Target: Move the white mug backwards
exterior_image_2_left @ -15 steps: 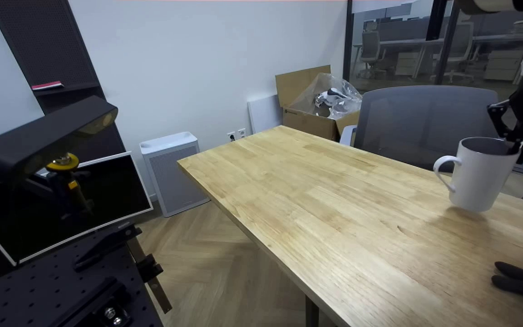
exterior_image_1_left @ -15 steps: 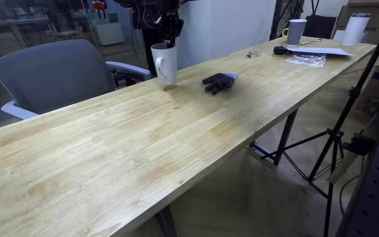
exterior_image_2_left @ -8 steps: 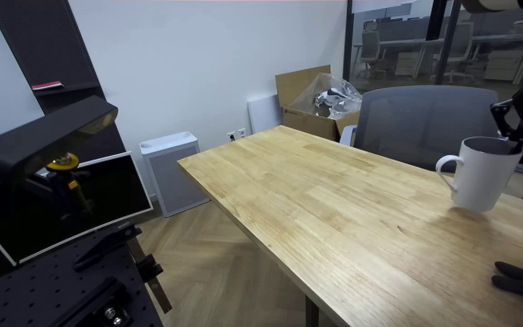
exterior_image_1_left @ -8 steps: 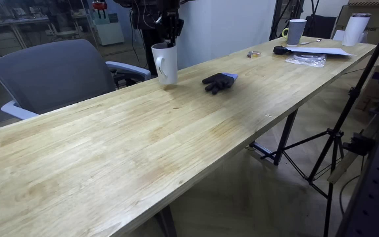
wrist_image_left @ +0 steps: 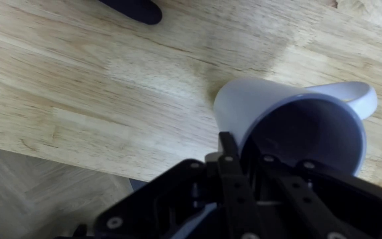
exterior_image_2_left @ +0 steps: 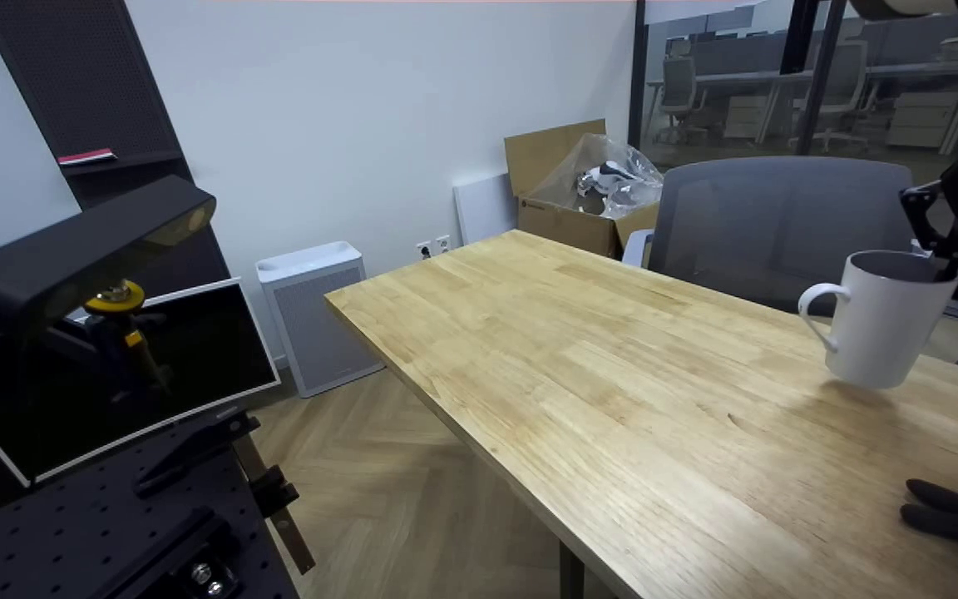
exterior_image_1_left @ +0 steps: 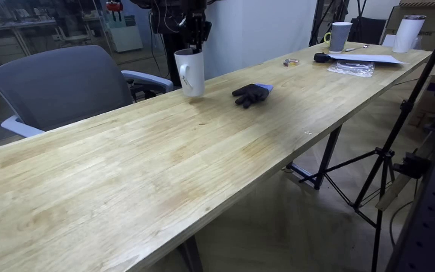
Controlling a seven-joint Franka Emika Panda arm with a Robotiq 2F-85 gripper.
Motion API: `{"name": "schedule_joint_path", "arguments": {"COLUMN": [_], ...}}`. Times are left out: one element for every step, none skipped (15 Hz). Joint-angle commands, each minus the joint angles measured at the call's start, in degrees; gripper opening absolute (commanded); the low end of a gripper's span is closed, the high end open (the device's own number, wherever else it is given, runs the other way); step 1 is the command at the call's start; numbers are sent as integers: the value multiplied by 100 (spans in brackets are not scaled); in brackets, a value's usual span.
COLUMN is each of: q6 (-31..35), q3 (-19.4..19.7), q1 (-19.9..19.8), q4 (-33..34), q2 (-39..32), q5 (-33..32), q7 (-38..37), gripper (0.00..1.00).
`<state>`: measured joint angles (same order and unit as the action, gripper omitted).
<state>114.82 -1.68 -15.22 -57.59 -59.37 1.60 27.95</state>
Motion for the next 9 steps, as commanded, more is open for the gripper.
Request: {"name": "schedule_joint_path", "arguments": {"q6": [-338, -368, -384, -392, -401, -411, -424, -438, -447], "q3": [3, 7, 7, 6, 7, 10, 11, 15, 18], "q1": [-9, -7, -7, -8, -8, -6, -6, -3, -2], "q4": [442, 467, 491, 510, 528, 539, 547, 547, 555], "q2": [-138, -149, -161, -171, -180, -184, -186, -183, -185], "q5": [-16, -21, -22, -21, -22, -23, -24, -28, -31], "q7": [-28, -33, -35, -35, -34, -40, -41, -47, -48], "gripper": [2, 2, 2, 2, 2, 2, 2, 2, 2]}}
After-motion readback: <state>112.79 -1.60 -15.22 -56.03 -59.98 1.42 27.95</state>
